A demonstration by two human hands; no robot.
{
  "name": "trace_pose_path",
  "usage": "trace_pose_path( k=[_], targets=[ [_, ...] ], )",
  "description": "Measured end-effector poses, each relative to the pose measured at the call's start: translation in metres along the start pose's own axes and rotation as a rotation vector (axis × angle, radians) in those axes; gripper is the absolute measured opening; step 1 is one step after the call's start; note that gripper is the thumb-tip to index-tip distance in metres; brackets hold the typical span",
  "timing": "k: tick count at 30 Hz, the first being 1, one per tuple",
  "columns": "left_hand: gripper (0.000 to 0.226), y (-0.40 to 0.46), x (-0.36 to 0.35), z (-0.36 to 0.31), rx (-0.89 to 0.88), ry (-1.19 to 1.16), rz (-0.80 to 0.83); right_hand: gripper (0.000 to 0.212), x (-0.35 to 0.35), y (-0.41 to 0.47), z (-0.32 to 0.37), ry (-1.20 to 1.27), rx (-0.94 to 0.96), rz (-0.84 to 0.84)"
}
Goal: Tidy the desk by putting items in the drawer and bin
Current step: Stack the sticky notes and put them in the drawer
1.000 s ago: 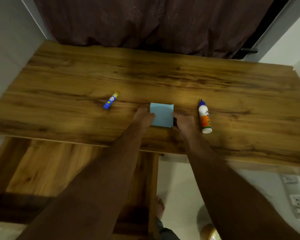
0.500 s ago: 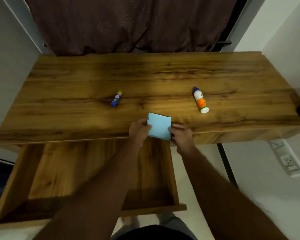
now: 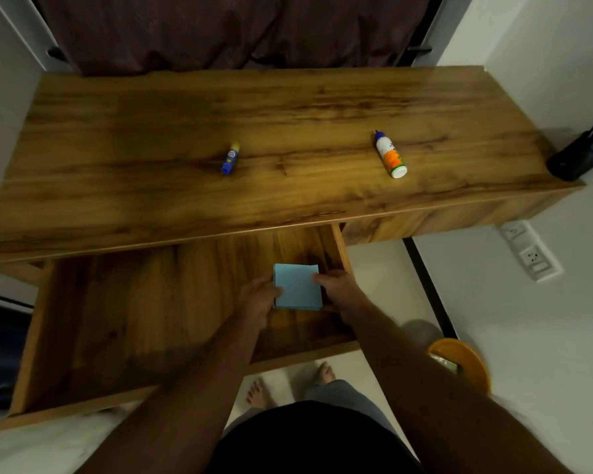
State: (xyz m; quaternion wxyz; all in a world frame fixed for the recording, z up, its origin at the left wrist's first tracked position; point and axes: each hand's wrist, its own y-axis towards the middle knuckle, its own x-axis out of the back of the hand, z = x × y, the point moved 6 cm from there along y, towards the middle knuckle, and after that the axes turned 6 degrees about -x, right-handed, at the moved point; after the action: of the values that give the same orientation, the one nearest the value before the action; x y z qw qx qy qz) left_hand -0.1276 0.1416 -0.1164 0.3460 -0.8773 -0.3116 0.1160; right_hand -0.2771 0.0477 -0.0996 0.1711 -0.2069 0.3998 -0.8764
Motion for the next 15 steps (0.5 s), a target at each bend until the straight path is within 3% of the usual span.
trace_pose_path(
  k=[7, 15],
  targets=[
    [0.047, 0.006, -0.02, 0.037, 0.045, 0.133, 0.097, 0.057, 0.003, -0.002, -0.003, -0.295, 0.071, -0.06],
    [0.053, 0.0, -0.029, 0.047, -0.089, 0.625, 0.155, 0.057, 0.001, -0.005, -0.008, -0.526, 0.091, -0.077]
  ],
)
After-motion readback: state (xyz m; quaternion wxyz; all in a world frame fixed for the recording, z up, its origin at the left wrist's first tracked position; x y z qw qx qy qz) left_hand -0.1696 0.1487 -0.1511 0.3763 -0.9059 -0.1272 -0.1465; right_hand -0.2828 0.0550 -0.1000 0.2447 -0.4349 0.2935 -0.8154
